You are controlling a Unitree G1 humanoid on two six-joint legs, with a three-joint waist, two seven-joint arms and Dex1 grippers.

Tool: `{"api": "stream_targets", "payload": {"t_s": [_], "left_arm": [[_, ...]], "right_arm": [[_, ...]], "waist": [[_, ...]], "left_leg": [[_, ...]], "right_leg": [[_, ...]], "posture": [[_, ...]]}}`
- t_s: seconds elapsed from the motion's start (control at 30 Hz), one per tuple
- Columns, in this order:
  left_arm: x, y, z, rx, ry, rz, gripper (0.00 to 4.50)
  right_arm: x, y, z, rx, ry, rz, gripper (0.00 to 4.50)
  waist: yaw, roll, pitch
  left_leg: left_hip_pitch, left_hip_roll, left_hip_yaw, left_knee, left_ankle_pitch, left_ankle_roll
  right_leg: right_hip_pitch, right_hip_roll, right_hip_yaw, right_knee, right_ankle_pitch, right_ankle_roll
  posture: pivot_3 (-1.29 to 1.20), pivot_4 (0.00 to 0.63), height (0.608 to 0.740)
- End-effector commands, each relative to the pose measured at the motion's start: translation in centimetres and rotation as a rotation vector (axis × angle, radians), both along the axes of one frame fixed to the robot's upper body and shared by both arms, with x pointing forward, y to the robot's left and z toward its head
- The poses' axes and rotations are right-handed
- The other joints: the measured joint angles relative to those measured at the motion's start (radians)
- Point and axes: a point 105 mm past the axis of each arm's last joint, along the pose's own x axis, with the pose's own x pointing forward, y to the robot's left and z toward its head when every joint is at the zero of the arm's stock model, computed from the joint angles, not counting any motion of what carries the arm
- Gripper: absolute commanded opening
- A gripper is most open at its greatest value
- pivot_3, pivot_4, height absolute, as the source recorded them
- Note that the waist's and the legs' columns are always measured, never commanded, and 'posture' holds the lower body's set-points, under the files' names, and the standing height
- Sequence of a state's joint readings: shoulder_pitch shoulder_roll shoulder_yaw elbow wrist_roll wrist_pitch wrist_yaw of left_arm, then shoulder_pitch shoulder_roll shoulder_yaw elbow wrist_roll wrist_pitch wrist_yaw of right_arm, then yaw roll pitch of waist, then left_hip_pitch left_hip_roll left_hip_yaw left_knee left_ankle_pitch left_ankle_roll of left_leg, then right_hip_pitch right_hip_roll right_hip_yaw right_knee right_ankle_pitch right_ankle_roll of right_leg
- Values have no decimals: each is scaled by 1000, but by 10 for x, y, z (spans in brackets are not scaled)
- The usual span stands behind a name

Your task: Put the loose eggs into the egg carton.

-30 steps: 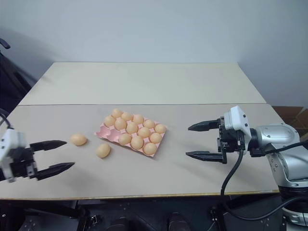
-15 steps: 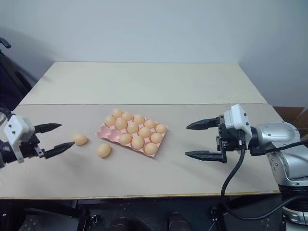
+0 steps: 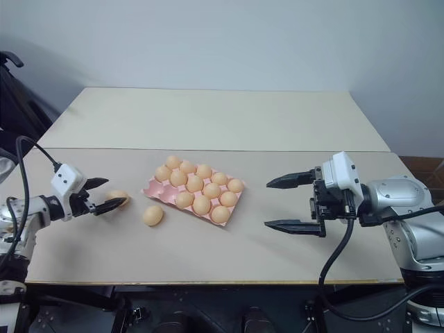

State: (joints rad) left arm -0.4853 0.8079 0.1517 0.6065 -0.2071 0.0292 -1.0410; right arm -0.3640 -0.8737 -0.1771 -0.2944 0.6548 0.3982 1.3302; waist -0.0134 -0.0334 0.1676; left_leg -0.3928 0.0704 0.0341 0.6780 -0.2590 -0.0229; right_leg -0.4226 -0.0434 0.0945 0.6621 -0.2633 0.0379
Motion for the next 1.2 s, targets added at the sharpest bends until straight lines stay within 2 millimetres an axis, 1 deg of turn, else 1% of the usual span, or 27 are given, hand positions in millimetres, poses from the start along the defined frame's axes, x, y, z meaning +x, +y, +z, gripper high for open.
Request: {"api": "stream_targets", "payload": {"t_s": [0.03, 0.17, 0.27, 0.37, 0.57, 0.6, 0.8, 0.9, 0.97, 1.03, 1.1, 1.2], "left_arm": [[6, -4, 2, 18, -13, -26, 4500], [7, -6, -12, 52, 31, -42, 4500], [11, -6, -17, 45, 48, -24, 4500], [12, -6, -22, 42, 66, -20, 3924], [8, -2, -19, 19, 54, -17, 1986], [8, 0, -18, 21, 51, -11, 1835], [1, 7, -8, 31, 36, -19, 1835], [-4, -3, 13, 4, -9, -91, 1835], [-6, -19, 32, -13, -59, -169, 1835], [-7, -36, 48, -38, -99, -234, 1835], [-6, -50, 54, -58, -121, -268, 1835], [-1, -79, 56, -85, -131, -335, 1835]], "right_arm": [[-4, 0, 16, 55, -56, -19, 4485], [-1, 2, 19, 91, -47, -53, 4485], [-1, 2, 19, 91, -47, -55, 4485], [-1, 2, 20, 92, -47, -55, 4500], [0, 2, 20, 93, -48, -55, 4500], [0, 2, 19, 94, -48, -56, 4500], [3, 2, 19, 97, -53, -58, 4500], [4, 2, 20, 98, -56, -60, 4500], [4, 2, 20, 99, -58, -62, 4500], [5, 2, 20, 100, -60, -63, 4500], [6, 3, 20, 102, -64, -64, 4500], [8, 5, 21, 109, -73, -67, 4500]], "waist": [[1, 0, 0], [-2, 0, 0], [0, 0, 0], [1, 0, 0], [-2, 0, 0], [-3, 0, 0], [-6, 0, 0], [-2, 0, 0], [0, 0, 0], [7, 0, 0], [9, 0, 0], [9, 0, 0]], "left_leg": [[0, 0, 0, 0, 0, 0], [0, 0, 0, 0, 0, 0], [0, 0, 0, 0, 0, 0], [0, 0, 0, 1, 0, 0], [1, 0, -1, 1, 0, 0], [1, 0, -1, 1, 0, 0], [1, 0, 0, 0, 0, 0], [0, 0, -1, 1, 0, 0], [0, 0, -1, 1, 0, 0], [-1, 0, -1, 1, 0, 0], [-1, 0, -1, 2, 0, 0], [-1, 0, -1, 2, 0, 0]], "right_leg": [[0, 0, 0, 0, 0, 0], [0, 0, 0, 0, 0, 0], [0, 0, 0, 1, 0, 0], [1, 0, 0, 1, 0, 0], [1, 0, 0, 1, 0, 0], [1, 0, 0, 1, 0, 0], [0, 0, 0, 1, 0, 0], [0, 0, 0, 1, 0, 0], [0, 0, 0, 1, 0, 0], [0, 0, -1, 1, 0, 0], [0, 0, -1, 1, 0, 0], [0, 0, -1, 1, 0, 0]], "posture": [[0, 150, 740], [0, 150, 740], [0, 150, 740], [0, 150, 740], [0, 150, 740], [0, 150, 740], [0, 150, 740], [0, 150, 740], [0, 150, 740], [0, 150, 740], [0, 150, 740], [0, 150, 740]]}}
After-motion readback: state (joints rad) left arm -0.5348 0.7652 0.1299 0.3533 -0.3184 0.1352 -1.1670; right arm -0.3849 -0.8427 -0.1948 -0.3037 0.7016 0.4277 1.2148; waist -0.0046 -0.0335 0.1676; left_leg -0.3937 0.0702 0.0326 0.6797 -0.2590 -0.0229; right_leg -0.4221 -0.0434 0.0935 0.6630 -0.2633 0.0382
